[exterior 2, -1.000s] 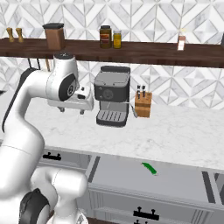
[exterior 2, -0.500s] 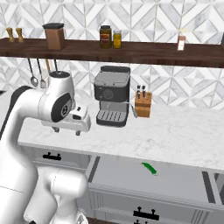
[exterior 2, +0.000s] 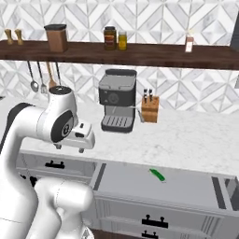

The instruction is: Pick up the knife from the drawer and place it on the cutting board. Then place the meat from the plate to the cutting board.

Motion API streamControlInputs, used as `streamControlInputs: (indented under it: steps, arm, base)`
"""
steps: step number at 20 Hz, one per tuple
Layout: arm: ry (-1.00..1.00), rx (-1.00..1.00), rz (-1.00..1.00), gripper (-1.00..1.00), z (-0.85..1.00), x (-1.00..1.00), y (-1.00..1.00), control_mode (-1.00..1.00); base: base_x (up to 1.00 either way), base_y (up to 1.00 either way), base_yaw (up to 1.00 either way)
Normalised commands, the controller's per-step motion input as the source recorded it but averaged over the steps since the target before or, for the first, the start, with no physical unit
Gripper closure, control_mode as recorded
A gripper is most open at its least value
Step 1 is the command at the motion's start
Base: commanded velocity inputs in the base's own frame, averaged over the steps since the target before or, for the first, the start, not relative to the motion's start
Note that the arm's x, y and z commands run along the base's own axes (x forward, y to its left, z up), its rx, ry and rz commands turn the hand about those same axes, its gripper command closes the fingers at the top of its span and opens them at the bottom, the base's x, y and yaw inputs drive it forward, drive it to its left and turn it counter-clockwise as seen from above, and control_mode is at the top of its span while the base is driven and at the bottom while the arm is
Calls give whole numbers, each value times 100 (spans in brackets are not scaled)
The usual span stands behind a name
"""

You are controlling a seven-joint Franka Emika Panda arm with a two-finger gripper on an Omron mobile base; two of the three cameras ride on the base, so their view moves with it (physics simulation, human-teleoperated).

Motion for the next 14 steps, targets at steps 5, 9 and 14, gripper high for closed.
streamControlInputs:
  steps: [5,9,14]
  arm:
    - [0,0,0,-100,0,0,0,100]
    - [0,0,0,-100,0,0,0,100]
    - [0,0,0,-100,0,0,0,100]
  base:
    - [-63,-53,0]
    - [-42,-81,0]
    - [-11,-77,0]
